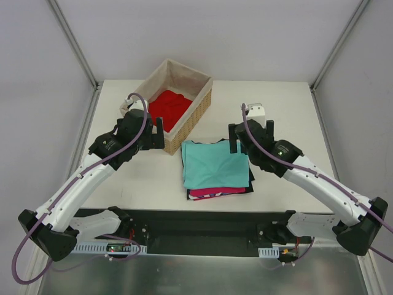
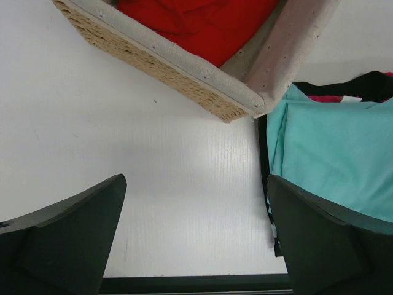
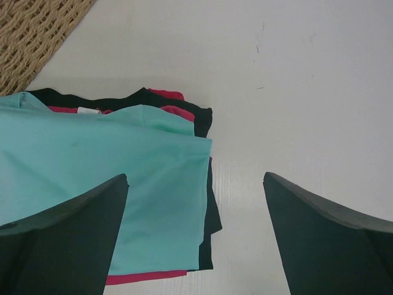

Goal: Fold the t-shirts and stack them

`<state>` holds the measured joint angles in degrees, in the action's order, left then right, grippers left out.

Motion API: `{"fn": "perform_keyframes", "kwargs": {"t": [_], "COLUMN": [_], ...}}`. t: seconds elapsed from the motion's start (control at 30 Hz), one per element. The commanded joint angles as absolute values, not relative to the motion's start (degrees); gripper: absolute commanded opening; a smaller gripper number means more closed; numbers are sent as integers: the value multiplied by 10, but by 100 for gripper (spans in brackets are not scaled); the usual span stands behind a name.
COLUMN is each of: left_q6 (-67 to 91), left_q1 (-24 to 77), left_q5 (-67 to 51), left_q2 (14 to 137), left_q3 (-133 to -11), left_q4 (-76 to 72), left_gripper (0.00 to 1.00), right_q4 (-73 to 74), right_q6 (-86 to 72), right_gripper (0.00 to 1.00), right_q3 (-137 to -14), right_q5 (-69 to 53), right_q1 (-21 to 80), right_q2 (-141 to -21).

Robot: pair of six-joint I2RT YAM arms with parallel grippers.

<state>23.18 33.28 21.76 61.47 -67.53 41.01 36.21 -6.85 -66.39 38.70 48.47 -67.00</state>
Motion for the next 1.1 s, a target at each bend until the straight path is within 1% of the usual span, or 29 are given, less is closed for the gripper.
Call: {"fn": "perform_keyframes", "kwargs": {"t": [0.0,0.23,0.73,0.8,0.93,1.07], "left_q6": [226,224,237,247,248,236], "left_q1": [330,330,330,330,330,330], "left_q5": [236,236,249,254,252,255], "left_q2": [606,608,604,600,596,599], "left_q3": [-672,-675,-672,-668,-668,-669], "left_q4": [407,407,408,407,407,408], "left_gripper": [99,99,99,99,99,99], "right_q4": [345,348,366,373,442,436], "right_q6": [-70,-71,-114,-119,-157,-141], "right_gripper": [97,96,96,97,96,96], "right_q3": [-666,-672,-673,-676,-708,-715], "right_q5": [398,390,424,431,474,459], "right_q1": [482,482,482,483,482,483], "right_q2": [-648,-657,-653,-656,-688,-700]}}
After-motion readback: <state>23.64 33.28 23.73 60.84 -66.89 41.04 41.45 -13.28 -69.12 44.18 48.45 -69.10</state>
